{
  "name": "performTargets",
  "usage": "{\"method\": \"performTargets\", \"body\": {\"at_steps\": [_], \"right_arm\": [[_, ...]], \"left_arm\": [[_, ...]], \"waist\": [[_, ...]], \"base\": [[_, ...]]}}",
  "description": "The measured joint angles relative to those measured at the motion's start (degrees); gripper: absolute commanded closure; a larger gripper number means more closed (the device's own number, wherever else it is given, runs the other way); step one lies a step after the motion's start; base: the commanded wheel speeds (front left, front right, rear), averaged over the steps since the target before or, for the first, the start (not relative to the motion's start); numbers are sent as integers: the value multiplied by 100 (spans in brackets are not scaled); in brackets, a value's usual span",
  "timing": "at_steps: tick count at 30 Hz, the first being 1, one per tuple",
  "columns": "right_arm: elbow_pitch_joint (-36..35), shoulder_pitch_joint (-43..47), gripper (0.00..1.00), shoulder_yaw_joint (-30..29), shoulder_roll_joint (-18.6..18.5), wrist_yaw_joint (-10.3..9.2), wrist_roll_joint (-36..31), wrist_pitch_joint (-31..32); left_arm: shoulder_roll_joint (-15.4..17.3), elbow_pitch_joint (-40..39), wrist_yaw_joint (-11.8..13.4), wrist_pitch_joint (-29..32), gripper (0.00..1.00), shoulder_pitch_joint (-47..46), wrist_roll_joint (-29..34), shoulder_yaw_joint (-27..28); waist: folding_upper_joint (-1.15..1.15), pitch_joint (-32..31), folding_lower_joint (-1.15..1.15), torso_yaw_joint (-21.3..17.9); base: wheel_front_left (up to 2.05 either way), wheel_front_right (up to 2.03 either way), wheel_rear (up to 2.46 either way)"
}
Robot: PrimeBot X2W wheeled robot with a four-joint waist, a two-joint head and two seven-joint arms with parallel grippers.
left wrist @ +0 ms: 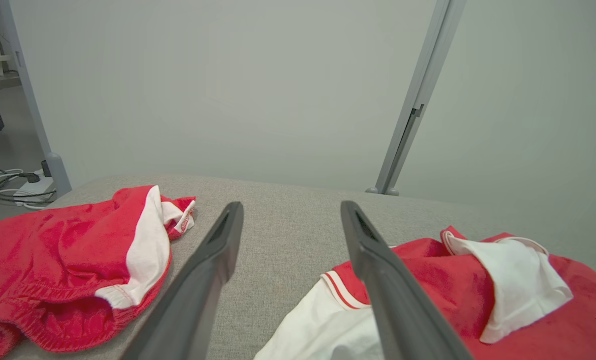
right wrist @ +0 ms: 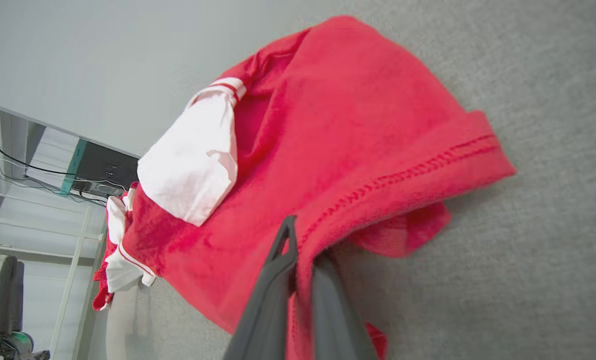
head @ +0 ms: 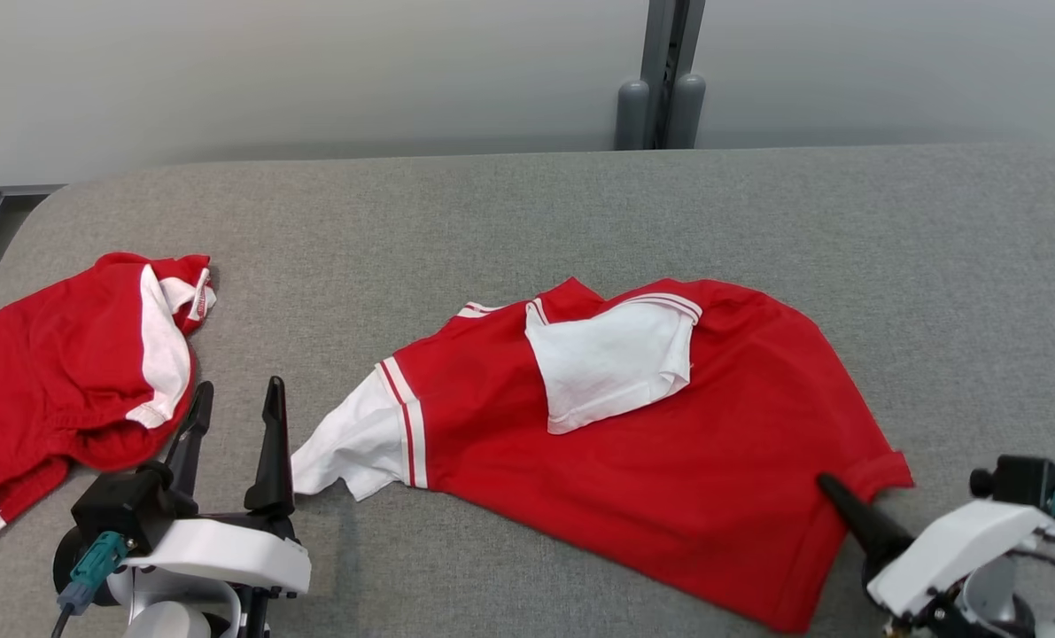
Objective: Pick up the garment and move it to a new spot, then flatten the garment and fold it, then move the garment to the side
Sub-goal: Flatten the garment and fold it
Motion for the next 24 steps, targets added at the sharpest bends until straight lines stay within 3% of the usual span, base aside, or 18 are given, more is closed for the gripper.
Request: {"method": "performTargets", "body": {"at_steps": [6, 10, 22, 23, 24], "right_arm": [[-279, -706, 100, -279, -1, 0, -49, -155], [-97, -1441, 100, -463, -156, 0, -119, -68], [1778, -3587, 100, -605, -714, 0, -296, 420], [1976, -3718, 86, -601, -750, 0, -353, 428], [2152, -3831, 86, -584, -773, 0, -406, 441]], "left_arm": [[-71, 22, -85, -1, 0, -106, 46, -10], [-129, 25, -141, 0, 0, -180, 82, -21], [-312, 133, -352, 0, 0, -638, 246, -74], [-335, 156, -378, -1, 0, -667, 252, -75], [-348, 175, -394, -1, 0, -692, 260, -75]], "waist": [[0, 104, 0, 64], [0, 254, 0, 127], [0, 922, 0, 502], [0, 960, 0, 538], [0, 990, 0, 568]], "base": [[0, 0, 0], [0, 0, 0], [0, 0, 0], [0, 0, 0], [0, 0, 0]]}}
